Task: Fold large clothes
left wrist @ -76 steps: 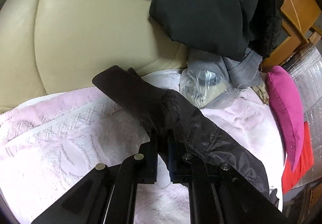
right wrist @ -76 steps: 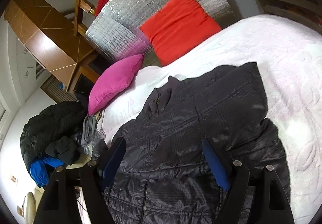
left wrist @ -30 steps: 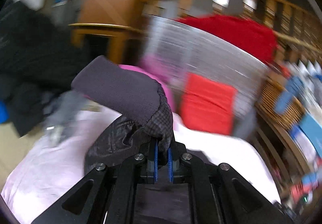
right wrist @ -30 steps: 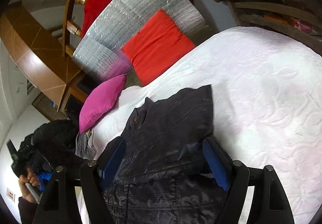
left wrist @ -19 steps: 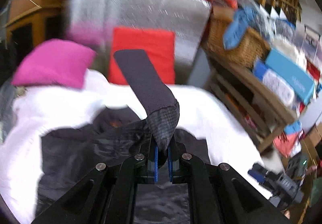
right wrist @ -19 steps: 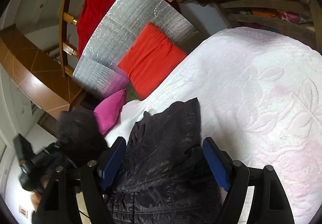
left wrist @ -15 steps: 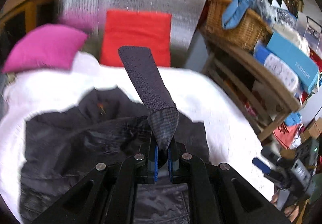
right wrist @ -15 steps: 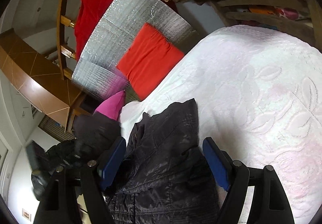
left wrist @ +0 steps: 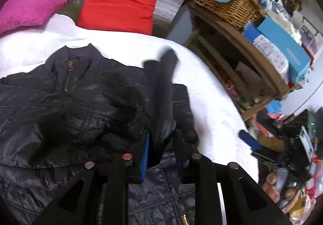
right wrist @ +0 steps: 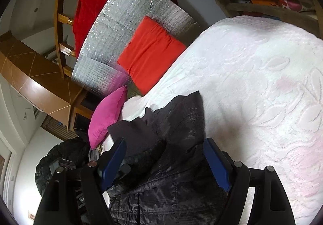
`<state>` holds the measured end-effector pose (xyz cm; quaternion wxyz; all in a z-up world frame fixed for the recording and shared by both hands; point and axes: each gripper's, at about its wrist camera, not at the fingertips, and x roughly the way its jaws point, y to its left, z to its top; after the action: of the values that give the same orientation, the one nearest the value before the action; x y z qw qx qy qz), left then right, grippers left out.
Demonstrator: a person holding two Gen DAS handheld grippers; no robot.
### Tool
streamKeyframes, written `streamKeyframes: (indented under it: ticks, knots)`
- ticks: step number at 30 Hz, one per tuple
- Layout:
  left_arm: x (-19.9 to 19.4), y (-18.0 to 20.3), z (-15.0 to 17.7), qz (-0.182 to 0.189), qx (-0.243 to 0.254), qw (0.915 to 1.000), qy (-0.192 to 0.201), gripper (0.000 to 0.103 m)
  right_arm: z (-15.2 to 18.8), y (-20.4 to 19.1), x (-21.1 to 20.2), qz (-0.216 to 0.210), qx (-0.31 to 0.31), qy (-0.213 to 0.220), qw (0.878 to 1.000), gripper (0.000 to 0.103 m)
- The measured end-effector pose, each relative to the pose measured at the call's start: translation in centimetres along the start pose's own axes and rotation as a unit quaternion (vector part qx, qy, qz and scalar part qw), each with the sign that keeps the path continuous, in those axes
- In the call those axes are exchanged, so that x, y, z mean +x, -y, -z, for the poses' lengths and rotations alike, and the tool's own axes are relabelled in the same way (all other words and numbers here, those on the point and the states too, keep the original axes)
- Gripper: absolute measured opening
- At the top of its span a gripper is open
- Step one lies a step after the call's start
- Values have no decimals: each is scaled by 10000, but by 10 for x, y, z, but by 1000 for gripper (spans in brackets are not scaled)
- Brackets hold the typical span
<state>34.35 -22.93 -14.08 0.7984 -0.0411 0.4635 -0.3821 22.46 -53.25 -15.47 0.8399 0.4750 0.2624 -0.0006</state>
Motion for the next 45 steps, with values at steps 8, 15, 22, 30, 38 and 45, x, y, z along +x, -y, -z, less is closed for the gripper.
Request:
streamKeyframes:
  ticks: [8,15,22,30,38,45]
  knots:
    - [-35,-13,6,41,97,9998,158,25,12,-12,33,-346,60,-492,9982,81]
    - [-80,-77,13,-2559,887,9620,350,62,27,-16,76,679,-292,-743,9945,81]
    - [-80,-175,35,-4095,501,9101,-383,72,45,-29,99,1911,-1295,-825,9695,37]
    - [-62,-204,52,-3549,94,9333,-540,72,35,-64,91,1787,-2043,3,9625,17]
    - [-49,-177,57,-4026,485,9134,-350,74,21,-20,129,2190,-1343,-784,9632,18]
    - [-83,-152,71,-4216,531,9047,308,74,21,-63,69,1698,-1663,68,9713,97]
